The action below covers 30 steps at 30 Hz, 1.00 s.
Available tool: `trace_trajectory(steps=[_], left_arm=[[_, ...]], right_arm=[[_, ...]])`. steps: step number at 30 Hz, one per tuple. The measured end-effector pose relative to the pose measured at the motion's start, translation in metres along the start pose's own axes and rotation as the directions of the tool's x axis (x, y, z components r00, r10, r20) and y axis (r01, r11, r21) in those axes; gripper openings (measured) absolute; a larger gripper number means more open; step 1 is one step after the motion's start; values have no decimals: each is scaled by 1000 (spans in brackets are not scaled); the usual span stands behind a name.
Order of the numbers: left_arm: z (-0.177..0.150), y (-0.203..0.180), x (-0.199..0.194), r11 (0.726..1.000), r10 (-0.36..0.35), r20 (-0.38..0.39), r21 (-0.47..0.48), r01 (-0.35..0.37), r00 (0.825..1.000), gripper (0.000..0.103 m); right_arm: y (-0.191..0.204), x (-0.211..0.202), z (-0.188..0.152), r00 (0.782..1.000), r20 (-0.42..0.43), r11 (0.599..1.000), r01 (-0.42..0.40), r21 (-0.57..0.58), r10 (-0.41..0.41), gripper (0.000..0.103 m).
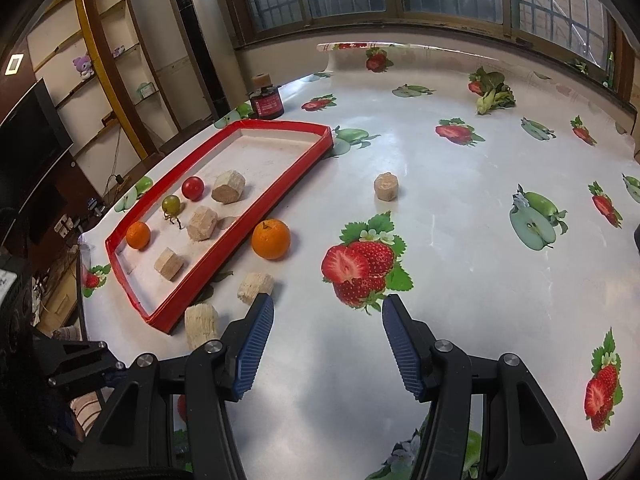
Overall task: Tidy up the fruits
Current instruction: 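Grasp the red tomato with the left tool while the right tool grasps a beige cube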
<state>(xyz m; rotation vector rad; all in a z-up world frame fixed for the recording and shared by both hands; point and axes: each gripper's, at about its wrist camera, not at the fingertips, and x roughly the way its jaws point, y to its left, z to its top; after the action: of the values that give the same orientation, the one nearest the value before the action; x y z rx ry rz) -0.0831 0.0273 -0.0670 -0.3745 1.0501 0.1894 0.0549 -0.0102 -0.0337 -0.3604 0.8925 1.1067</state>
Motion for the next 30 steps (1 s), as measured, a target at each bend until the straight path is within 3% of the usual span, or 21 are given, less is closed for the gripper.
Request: trace_trajectory(steps=[3, 5, 8, 13, 18, 27, 30], left_arm=[[6, -1, 5, 999, 38, 47, 24, -39, 998, 54], [14, 3, 8, 999, 45, 56, 21, -46, 997, 38], [24, 14, 9, 1000, 25, 50, -7, -25, 998, 24], [25, 23, 10, 1000, 11, 44, -14, -11, 999, 16], [24, 23, 6, 1000, -13, 45, -13, 14, 999, 15], [44, 21, -24, 1000, -23, 121, 7, 23, 992, 15], [43, 21, -29, 998, -64, 92, 31, 62, 994, 15]], right_arm=[[-11, 15, 16, 1000, 2, 1000, 8, 27, -8, 58], [-19, 27, 28, 1000, 4, 999, 16, 42, -16, 58], [-28, 47, 46, 999, 10, 998, 38, 51, -39, 51], [-38, 85, 71, 999, -13, 997, 53, 60, -53, 42], [-43, 110, 80, 997, -29, 995, 71, 63, -69, 25], [-35, 62, 56, 999, 15, 998, 35, 55, -36, 25], [-33, 43, 47, 999, 33, 998, 31, 53, -33, 25]])
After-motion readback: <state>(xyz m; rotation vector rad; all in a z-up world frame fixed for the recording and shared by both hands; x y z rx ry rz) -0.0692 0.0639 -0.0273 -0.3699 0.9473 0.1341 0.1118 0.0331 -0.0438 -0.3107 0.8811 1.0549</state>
